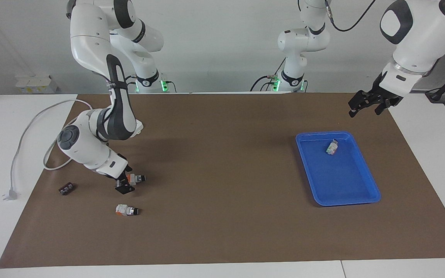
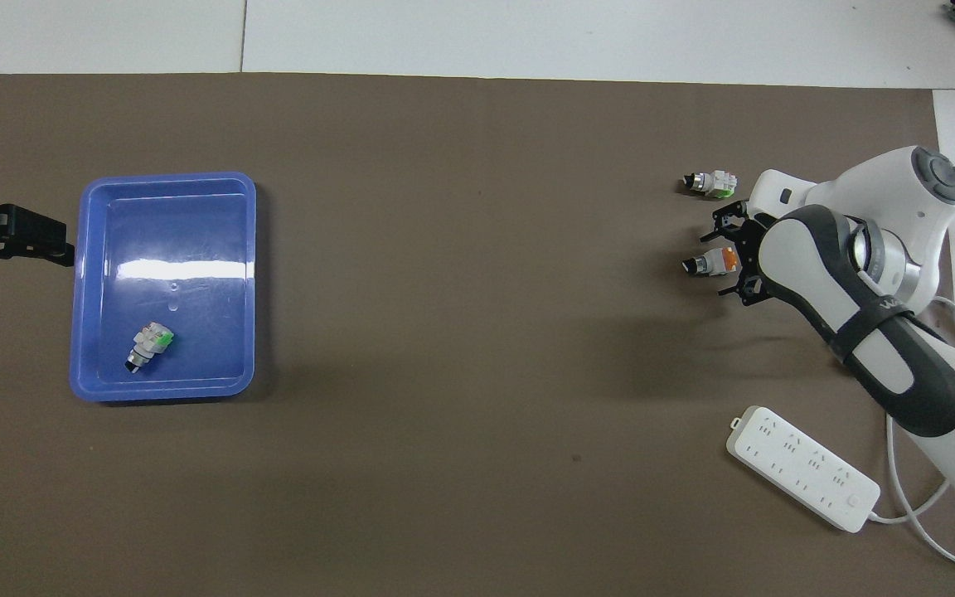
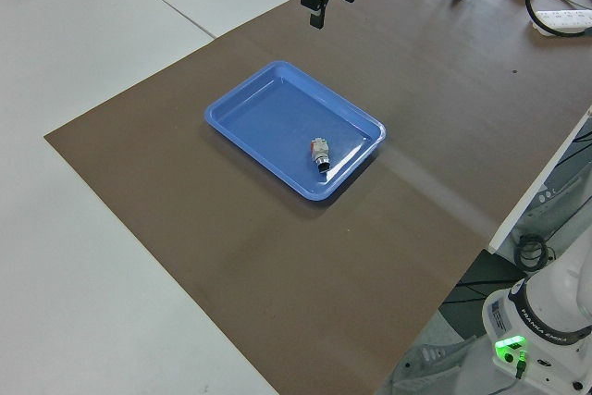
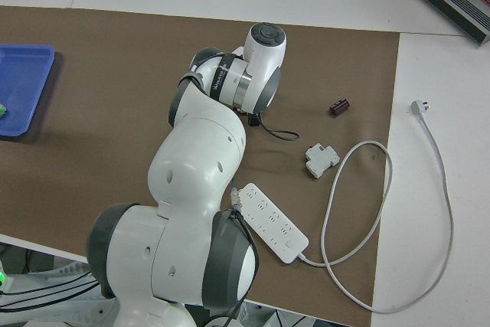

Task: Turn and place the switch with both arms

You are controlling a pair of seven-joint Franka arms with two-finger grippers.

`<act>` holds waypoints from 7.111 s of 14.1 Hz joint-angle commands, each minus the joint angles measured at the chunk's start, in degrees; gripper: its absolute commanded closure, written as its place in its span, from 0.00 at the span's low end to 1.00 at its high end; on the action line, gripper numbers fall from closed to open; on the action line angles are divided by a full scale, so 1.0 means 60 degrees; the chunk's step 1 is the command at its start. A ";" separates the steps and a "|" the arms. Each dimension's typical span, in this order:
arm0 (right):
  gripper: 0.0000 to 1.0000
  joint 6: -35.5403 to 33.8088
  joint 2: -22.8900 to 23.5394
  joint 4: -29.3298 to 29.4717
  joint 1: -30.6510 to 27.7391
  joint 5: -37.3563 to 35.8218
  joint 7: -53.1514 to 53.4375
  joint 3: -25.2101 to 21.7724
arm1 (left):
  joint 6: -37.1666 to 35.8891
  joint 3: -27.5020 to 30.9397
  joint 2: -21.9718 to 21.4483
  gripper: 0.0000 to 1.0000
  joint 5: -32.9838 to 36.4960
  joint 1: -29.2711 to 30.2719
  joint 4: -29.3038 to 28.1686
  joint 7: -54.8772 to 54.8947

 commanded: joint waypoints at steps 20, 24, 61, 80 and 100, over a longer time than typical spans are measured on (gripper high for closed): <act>1.00 -0.0393 -0.0637 -0.0559 -0.0533 0.3044 -0.0333 0.0137 | 0.0212 -0.0047 -0.0305 0.00 0.0126 0.0061 -0.0356 0.0025; 1.00 -0.1168 -0.1706 -0.0574 -0.0065 0.3044 0.0573 0.0151 | 0.0212 -0.0047 -0.0291 0.00 0.0126 0.0061 -0.0356 0.0011; 1.00 -0.0262 -0.5224 -0.1336 0.4184 0.4495 0.5409 0.0166 | 0.5046 -0.0252 -0.1463 0.68 -1.0991 -0.3630 -0.4252 -0.1894; 1.00 -0.0262 -0.5224 -0.1350 0.4184 0.4495 0.5409 0.0166 | 0.5485 -0.0252 -0.1316 0.77 -1.1095 -0.4142 -0.4589 -0.1850; 1.00 -0.0291 -0.5253 -0.1350 0.4184 0.4495 0.5380 0.0166 | 0.5325 -0.0237 -0.1287 1.00 -1.0948 -0.4187 -0.4516 0.0413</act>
